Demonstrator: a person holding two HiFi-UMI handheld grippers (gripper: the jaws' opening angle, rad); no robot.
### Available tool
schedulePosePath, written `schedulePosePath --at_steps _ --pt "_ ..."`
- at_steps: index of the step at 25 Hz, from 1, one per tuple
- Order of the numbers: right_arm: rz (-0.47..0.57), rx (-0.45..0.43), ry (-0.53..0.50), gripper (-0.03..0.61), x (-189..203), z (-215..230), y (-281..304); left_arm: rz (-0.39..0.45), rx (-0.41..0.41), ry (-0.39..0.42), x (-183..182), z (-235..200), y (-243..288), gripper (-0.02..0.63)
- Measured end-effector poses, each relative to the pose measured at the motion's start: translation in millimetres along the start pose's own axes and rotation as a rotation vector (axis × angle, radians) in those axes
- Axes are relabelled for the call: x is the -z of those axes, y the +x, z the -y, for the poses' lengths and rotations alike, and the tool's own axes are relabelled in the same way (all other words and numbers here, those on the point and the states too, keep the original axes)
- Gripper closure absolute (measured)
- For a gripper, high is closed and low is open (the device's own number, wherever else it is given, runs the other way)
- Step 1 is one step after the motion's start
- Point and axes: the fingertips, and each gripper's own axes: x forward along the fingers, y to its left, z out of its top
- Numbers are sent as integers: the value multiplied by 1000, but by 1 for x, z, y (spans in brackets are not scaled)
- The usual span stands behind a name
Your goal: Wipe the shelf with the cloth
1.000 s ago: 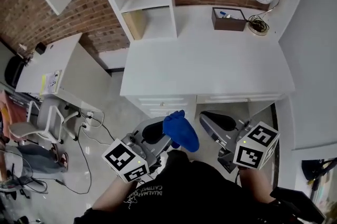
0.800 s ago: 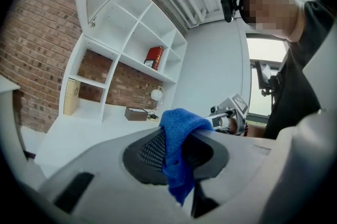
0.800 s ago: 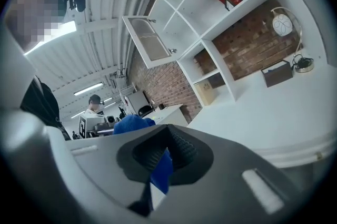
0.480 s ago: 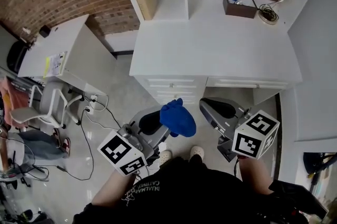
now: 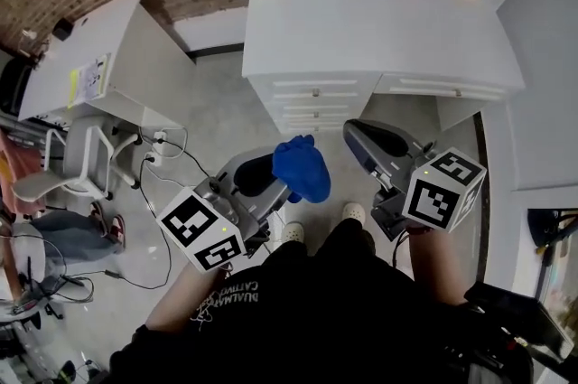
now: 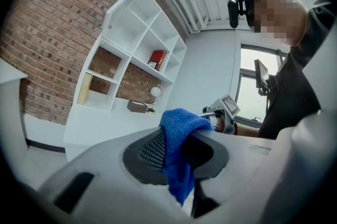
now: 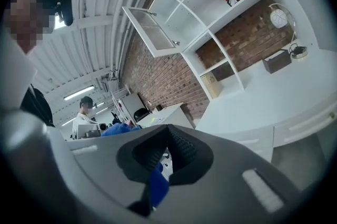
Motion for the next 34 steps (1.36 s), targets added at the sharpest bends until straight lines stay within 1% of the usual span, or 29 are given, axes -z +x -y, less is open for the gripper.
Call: schedulePosePath --at_steps 2,6,10,16,27,34 --pt "17 6 15 569 7 -11 8 -11 4 0 4 -6 -21 545" --pt "53 34 31 571 17 -26 21 -4 14 -5 3 -17 -56 545" --pt "76 50 47 571 29 -41 30 -9 28 -5 8 -25 -82 545" --pt "77 42 81 571 35 -44 39 -15 50 -9 12 -29 -88 545" --pt "32 80 48 571 36 -59 73 -4 50 -42 8 -59 -122 545" --pt "13 97 50 571 31 -55 84 0 51 -55 -3 -74 -122 545"
